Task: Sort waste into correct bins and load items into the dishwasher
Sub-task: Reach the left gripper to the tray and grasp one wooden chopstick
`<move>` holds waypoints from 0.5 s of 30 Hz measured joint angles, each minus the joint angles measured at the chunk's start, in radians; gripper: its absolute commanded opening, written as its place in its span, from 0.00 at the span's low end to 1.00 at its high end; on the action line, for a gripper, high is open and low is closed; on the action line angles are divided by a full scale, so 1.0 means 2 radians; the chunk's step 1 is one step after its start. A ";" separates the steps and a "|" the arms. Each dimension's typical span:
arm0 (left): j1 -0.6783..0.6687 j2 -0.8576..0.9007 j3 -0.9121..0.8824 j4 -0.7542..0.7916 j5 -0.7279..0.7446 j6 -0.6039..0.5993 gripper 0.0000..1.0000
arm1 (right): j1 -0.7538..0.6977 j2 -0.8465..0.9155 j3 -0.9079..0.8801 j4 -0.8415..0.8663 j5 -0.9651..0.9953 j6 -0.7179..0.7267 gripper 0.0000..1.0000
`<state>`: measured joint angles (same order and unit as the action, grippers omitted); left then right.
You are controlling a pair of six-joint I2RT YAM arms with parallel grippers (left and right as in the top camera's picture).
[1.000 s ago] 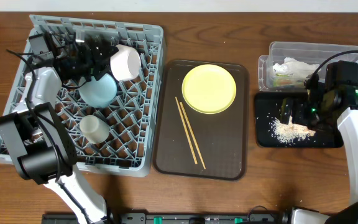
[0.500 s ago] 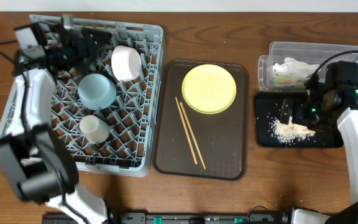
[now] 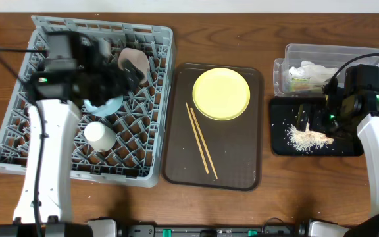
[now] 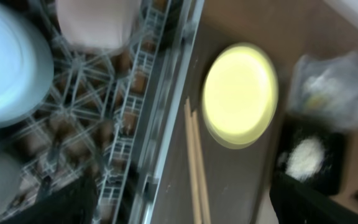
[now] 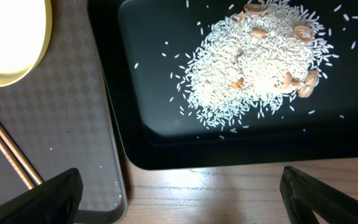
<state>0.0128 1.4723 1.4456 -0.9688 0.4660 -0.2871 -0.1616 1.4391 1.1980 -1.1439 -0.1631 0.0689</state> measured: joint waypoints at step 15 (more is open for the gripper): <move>-0.281 0.012 -0.067 -0.024 -0.224 -0.186 0.88 | 0.000 0.000 0.000 -0.001 0.000 0.000 0.99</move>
<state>-0.5491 1.4971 1.3121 -1.0161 0.0174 -0.6582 -0.1616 1.4387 1.1980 -1.1454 -0.1635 0.0685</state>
